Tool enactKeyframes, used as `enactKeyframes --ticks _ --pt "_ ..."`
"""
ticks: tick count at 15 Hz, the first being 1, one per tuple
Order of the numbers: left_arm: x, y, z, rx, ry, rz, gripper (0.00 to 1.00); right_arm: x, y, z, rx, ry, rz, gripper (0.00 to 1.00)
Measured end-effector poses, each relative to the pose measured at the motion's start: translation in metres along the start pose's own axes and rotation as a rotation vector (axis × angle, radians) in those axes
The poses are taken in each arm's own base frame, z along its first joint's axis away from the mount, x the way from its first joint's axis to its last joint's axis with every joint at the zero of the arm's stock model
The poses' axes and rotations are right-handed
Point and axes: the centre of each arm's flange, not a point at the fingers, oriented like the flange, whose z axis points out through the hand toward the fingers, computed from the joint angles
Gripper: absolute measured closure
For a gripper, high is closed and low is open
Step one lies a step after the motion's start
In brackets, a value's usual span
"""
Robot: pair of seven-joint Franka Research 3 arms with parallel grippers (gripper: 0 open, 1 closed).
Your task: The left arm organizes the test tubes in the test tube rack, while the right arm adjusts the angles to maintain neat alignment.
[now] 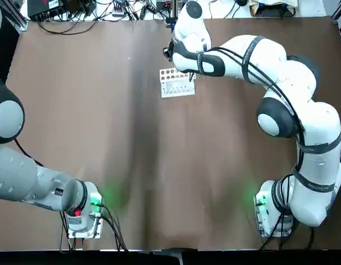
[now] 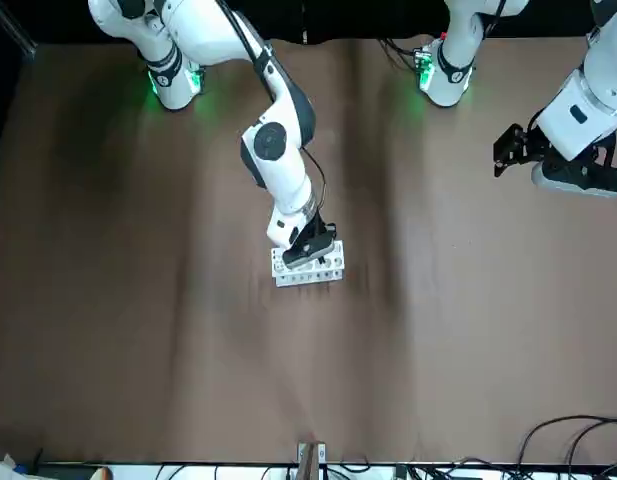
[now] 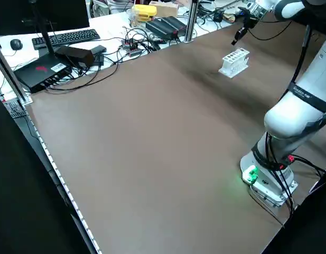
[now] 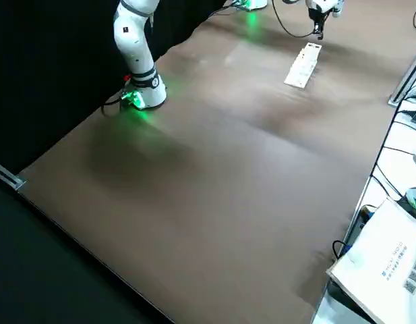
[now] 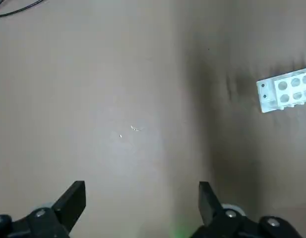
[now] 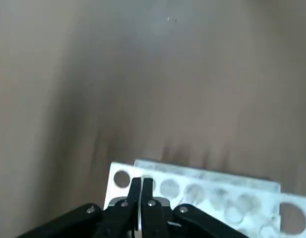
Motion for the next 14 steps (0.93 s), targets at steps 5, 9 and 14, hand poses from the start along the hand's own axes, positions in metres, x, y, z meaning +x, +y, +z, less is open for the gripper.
enactKeyframes --ticks 5,9,14 --pt "0.001 0.003 0.002 0.0 -0.003 0.004 0.0 -0.018 -0.013 0.007 -0.012 -0.075 -0.014 0.94" --pt "0.001 0.003 0.002 0.0 -0.004 0.004 0.0 -0.019 -0.007 0.01 -0.031 -0.11 -0.009 0.94" --pt "0.001 0.003 0.002 0.0 -0.004 0.004 0.0 -0.008 0.011 0.009 -0.041 -0.105 0.017 0.94"
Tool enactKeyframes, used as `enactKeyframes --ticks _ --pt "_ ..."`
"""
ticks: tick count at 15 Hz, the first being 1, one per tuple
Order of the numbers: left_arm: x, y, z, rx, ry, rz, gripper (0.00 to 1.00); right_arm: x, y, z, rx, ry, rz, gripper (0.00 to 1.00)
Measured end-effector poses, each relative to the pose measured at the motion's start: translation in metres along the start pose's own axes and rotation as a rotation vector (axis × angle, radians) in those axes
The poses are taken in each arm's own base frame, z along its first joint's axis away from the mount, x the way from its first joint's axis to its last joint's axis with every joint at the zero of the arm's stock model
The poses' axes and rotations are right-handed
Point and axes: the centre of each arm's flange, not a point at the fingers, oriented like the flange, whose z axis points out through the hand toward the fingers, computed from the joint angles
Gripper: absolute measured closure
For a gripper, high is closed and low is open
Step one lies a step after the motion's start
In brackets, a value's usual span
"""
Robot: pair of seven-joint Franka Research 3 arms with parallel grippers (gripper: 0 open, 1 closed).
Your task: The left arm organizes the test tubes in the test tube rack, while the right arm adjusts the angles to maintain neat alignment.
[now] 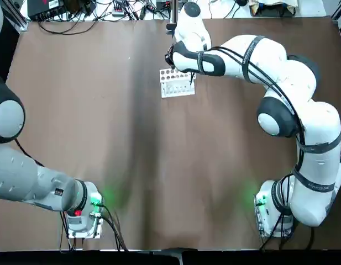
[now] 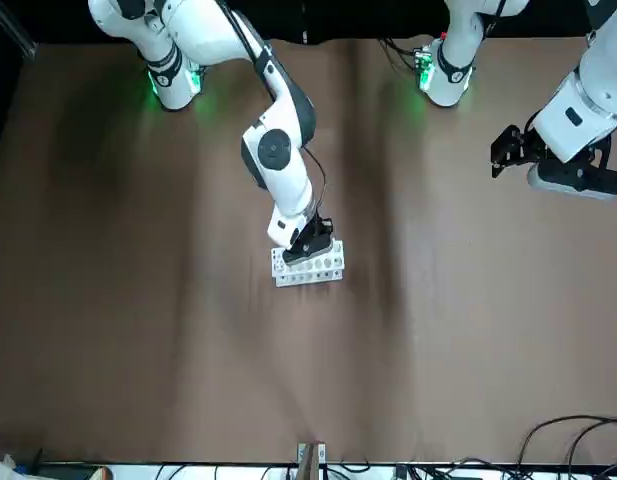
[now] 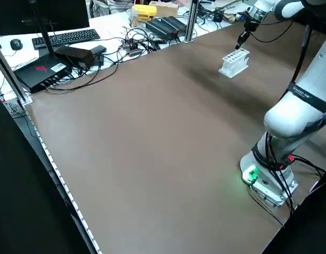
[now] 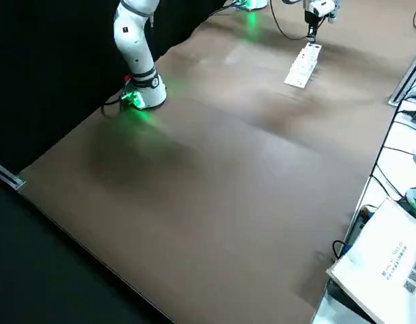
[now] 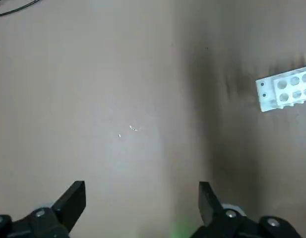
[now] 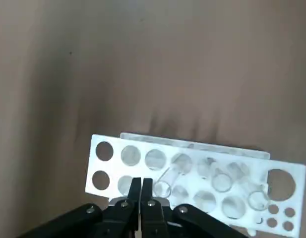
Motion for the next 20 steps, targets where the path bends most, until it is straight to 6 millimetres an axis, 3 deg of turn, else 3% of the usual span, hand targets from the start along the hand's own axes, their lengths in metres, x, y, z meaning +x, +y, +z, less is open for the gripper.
enactKeyframes --ticks 20 --pt "0.0 0.001 0.001 0.0 -0.001 0.002 0.0 0.014 0.016 -0.007 -0.004 0.017 0.001 0.93"
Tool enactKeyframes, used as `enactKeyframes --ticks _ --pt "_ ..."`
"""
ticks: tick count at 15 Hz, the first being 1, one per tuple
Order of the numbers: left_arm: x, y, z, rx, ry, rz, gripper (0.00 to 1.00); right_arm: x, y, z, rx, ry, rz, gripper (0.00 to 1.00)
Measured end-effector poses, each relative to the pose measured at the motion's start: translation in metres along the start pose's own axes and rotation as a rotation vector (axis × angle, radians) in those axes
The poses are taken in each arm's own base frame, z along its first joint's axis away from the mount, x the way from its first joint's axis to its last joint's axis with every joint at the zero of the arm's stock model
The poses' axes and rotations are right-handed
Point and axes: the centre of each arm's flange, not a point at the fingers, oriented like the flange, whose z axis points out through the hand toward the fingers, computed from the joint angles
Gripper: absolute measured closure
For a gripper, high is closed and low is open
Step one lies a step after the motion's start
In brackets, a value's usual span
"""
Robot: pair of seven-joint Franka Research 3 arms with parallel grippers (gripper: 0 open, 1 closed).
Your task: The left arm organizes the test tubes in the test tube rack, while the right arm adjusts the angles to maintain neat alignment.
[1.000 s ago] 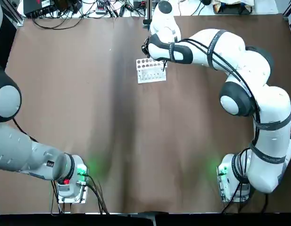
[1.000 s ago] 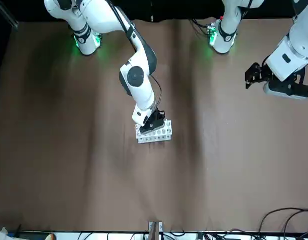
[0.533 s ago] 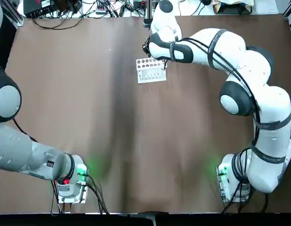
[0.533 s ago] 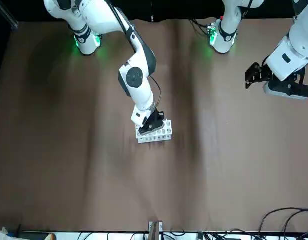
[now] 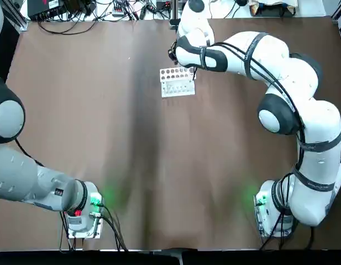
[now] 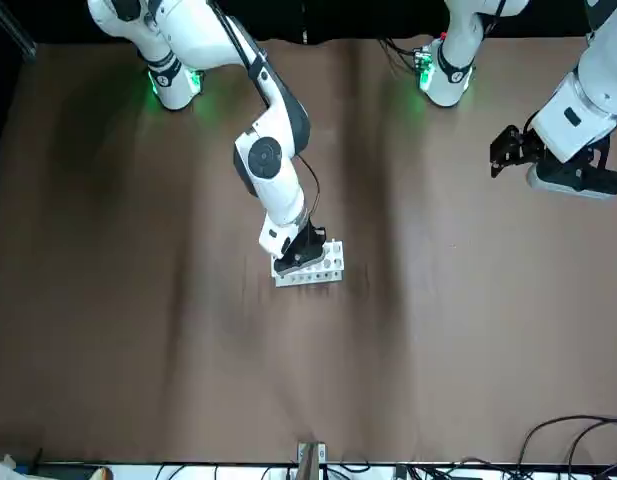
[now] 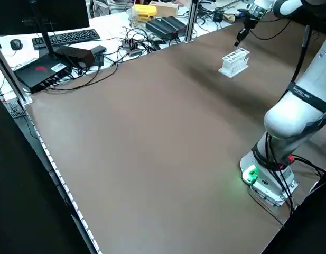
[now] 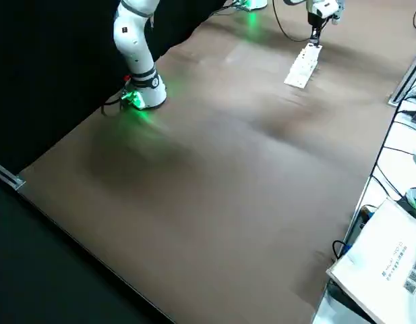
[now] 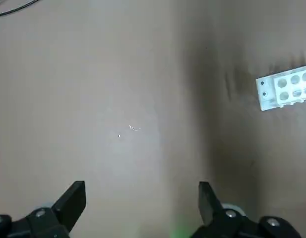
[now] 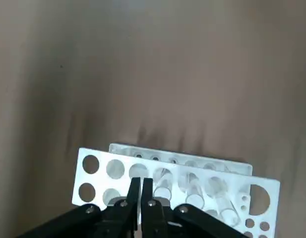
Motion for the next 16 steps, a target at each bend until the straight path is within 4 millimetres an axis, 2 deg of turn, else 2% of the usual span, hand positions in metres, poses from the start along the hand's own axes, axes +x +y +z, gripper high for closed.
enactKeyframes --ticks 5,8,10,12,14,16 --pt "0.0 -0.001 0.0 0.0 0.0 -0.001 0.0 0.015 -0.008 -0.051 0.042 0.068 0.001 0.92" --pt "0.0 -0.003 0.0 0.0 0.0 -0.003 0.0 0.028 0.008 -0.09 0.048 0.082 0.028 0.92" --pt "0.0 -0.003 0.0 0.0 0.0 -0.003 0.0 0.04 0.032 -0.123 0.041 0.078 0.063 0.92" --pt "0.0 -0.003 -0.001 0.0 0.001 -0.003 0.0 0.051 0.065 -0.159 0.029 0.066 0.106 0.92" --pt "0.0 -0.004 -0.001 0.0 0.003 -0.008 0.0 0.058 0.104 -0.194 0.009 0.036 0.134 0.92" --pt "0.0 -0.004 -0.002 0.0 0.006 -0.012 0.0 0.058 0.152 -0.228 -0.019 -0.026 0.109 0.92"
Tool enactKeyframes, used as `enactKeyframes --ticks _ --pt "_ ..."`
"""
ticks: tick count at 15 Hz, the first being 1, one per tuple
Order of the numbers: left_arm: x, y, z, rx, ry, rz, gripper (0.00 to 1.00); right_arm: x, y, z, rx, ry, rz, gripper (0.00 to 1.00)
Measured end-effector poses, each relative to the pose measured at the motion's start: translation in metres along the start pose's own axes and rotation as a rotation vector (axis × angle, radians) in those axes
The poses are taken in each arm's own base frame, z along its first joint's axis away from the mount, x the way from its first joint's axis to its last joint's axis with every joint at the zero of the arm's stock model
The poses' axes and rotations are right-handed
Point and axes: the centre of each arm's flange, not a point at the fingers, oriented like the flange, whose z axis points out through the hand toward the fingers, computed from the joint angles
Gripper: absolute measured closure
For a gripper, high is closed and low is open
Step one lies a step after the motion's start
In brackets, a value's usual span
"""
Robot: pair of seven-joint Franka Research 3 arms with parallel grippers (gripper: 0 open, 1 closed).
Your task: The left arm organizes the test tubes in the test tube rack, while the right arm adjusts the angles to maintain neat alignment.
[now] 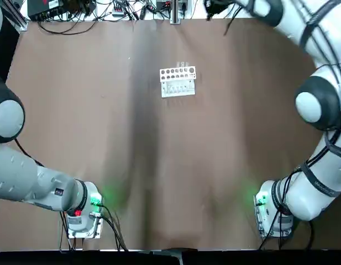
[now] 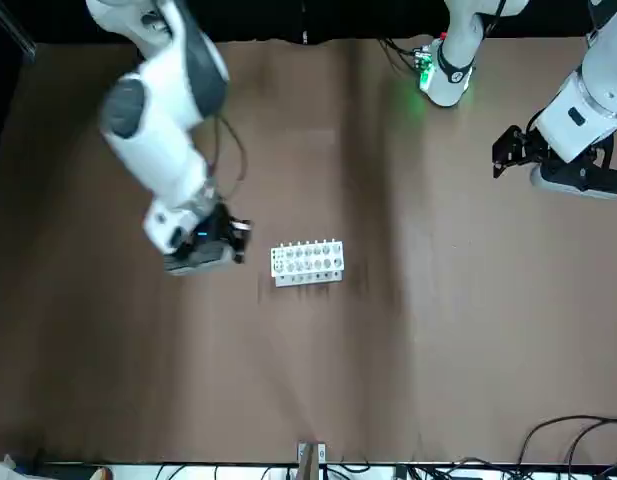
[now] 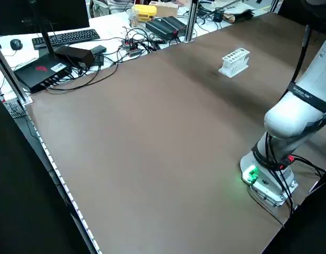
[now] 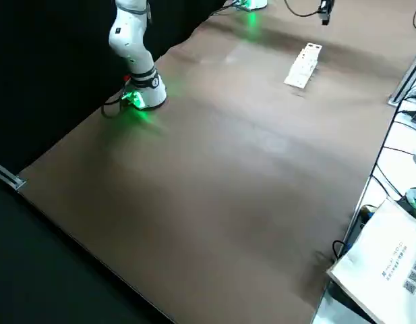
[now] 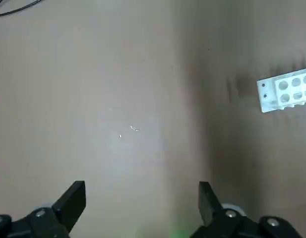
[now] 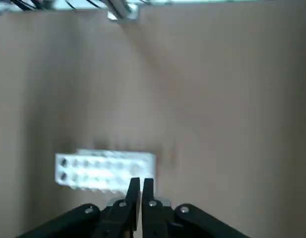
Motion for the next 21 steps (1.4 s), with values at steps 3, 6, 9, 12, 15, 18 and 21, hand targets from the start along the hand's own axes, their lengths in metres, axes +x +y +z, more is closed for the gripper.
enactKeyframes --ticks 3,6,9,12,15,18,21 --pt "0.003 -0.005 -0.003 0.0 0.032 -0.019 0.0 -0.004 0.092 -0.059 -0.029 -0.114 -0.047 0.92" --pt "0.005 -0.013 -0.005 -0.001 0.05 -0.038 0.0 -0.021 0.157 -0.115 -0.028 -0.167 -0.033 0.91" --pt "0.005 -0.015 -0.005 -0.001 0.052 -0.041 0.0 -0.044 0.197 -0.15 -0.036 -0.215 -0.069 0.9" --pt "0.005 -0.015 -0.006 -0.001 0.053 -0.063 0.0 -0.078 0.228 -0.163 -0.038 -0.201 -0.074 0.87" --pt "0.004 -0.015 -0.007 -0.002 0.055 -0.083 0.0 -0.097 0.231 -0.168 -0.049 -0.182 -0.074 0.63" --pt "0.004 -0.015 -0.007 -0.002 0.056 -0.089 0.0 -0.102 0.235 -0.171 -0.073 -0.177 -0.073 0.37" --pt "0.004 -0.016 -0.007 -0.002 0.056 -0.091 0.0 -0.102 0.234 -0.168 -0.093 -0.183 -0.08 0.1"
